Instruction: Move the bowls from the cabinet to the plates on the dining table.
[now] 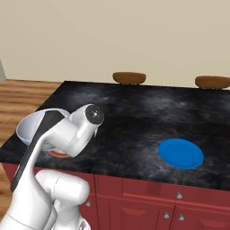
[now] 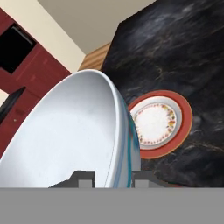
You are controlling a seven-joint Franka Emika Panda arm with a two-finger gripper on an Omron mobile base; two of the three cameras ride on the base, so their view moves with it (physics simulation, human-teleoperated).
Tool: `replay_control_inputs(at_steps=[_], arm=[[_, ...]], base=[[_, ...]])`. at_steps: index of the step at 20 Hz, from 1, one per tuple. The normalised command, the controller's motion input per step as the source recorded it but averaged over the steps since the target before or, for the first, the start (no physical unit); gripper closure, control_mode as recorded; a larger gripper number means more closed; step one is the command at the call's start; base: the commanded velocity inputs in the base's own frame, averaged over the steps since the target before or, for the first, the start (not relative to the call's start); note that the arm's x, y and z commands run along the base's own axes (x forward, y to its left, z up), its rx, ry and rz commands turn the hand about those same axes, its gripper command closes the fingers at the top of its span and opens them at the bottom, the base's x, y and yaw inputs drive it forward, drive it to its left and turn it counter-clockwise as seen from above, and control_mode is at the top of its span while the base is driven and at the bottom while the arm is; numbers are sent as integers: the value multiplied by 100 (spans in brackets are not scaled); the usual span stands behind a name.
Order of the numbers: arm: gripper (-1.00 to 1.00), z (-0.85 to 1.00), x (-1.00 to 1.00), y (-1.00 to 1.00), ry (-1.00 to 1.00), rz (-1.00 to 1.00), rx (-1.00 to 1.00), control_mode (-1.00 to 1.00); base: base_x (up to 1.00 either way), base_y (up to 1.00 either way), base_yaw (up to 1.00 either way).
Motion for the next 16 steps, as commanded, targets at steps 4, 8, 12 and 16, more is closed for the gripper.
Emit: replay_control_inputs(at_steps=[4, 8, 12, 16], arm=[[100, -30, 19, 0, 0, -1, 0, -100], [100, -28, 21, 0, 0, -1, 0, -100], [100, -25, 21, 0, 0, 0, 0, -100], [100, -24, 22, 0, 0, 0, 0, -100]], base=[[0, 0, 0], [0, 0, 0], [0, 0, 0], [0, 0, 0]])
